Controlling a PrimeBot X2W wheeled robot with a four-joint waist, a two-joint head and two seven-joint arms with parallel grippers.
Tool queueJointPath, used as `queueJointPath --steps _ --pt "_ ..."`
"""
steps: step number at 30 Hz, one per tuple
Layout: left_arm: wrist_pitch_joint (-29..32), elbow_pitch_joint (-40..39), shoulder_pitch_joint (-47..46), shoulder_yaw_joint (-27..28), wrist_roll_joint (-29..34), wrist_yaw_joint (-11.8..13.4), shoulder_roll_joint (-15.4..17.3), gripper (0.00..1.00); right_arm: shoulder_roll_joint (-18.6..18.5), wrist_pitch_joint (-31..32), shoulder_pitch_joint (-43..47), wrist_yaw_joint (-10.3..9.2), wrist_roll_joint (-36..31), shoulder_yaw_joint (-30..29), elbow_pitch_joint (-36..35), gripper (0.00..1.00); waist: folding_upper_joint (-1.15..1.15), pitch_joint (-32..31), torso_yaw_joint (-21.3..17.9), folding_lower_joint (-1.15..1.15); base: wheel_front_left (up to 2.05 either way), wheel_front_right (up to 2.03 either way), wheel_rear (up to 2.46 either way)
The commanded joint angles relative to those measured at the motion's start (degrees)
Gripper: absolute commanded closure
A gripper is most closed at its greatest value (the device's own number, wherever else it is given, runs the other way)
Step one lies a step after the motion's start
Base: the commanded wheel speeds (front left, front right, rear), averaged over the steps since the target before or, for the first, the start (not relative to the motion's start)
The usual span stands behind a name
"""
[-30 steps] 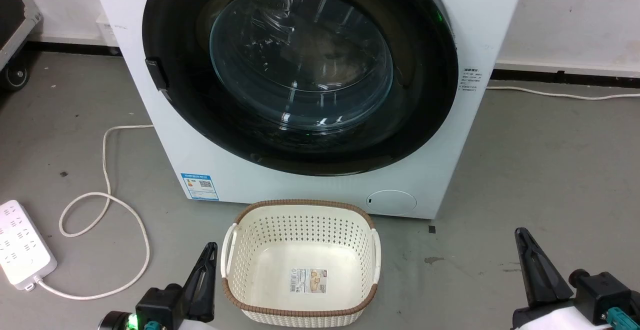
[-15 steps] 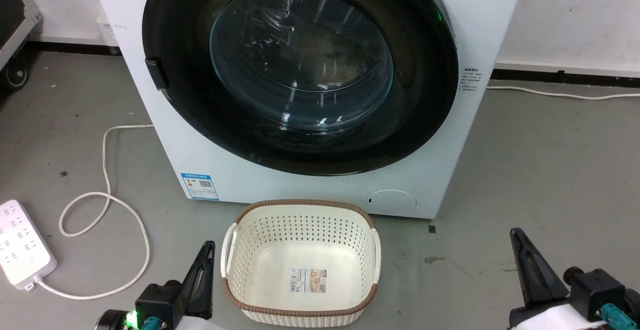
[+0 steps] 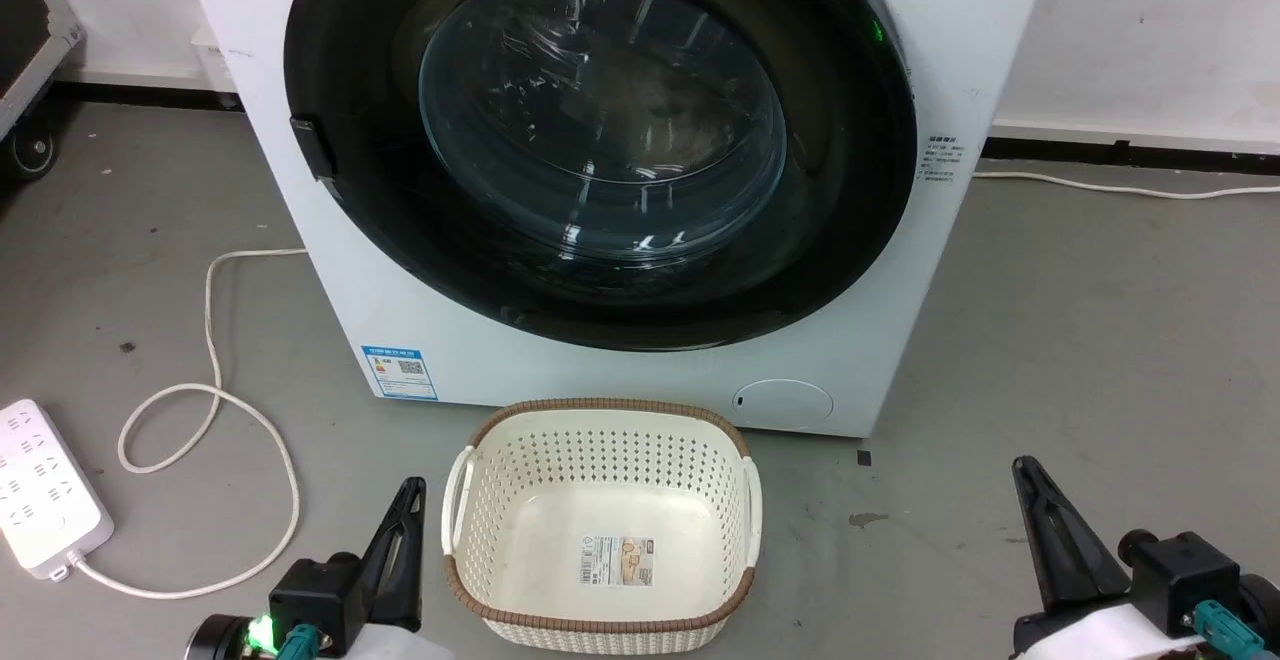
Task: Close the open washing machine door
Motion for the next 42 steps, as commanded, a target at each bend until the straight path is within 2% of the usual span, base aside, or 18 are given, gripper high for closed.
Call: queueJointPath --steps 1,42 --pt "0.34 -0.41 -0.91 0.1 0.39 0.41 0.0 1.0 0.14 0.38 -0.95 -0.02 -0.19 0.19 -0.49 1.0 0.0 0.0 0.0 0.0 0.0 0.0 0.0" --pt "6.32 -2.89 -2.47 1.06 2.09 2.95 -0.14 1.0 0.27 6.38 -2.25 -0.03 -0.72 2.23 -2.15 1.0 0.0 0.13 0.0 0.0 0.0 0.0 0.0"
